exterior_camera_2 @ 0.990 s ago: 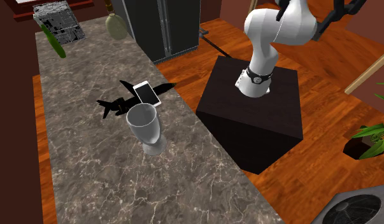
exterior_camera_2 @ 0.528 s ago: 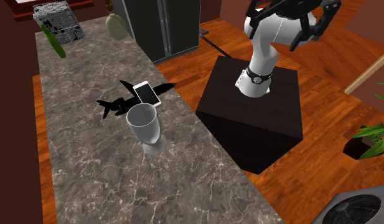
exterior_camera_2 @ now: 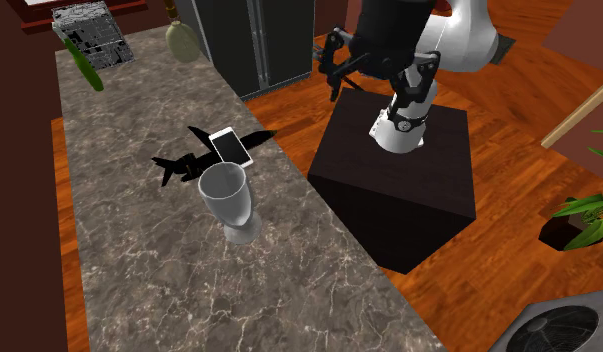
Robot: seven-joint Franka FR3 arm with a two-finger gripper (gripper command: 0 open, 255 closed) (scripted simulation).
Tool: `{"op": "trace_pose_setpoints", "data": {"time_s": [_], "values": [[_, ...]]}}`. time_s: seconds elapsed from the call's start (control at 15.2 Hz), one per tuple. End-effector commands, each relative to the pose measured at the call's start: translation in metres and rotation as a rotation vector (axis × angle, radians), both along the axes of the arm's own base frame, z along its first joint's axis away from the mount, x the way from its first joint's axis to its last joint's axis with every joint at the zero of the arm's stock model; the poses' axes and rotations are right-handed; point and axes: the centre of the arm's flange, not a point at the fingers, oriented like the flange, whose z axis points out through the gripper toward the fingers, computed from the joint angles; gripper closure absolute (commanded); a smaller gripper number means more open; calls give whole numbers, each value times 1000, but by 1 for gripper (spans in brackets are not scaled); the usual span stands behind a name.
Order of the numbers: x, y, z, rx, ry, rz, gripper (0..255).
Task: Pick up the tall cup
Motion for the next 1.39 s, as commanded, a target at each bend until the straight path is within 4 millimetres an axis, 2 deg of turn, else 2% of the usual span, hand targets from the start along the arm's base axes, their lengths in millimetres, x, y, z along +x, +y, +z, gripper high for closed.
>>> {"op": "trace_pose_setpoints", "data": {"time_s": [0.0, 1.12, 1.19, 1.32], "values": [[14, -19, -11, 6, 1, -8, 0], [123, -188, -128, 65, 20, -82, 0], [127, -195, -133, 67, 21, -85, 0], [127, -195, -144, 67, 21, -85, 0]]}}
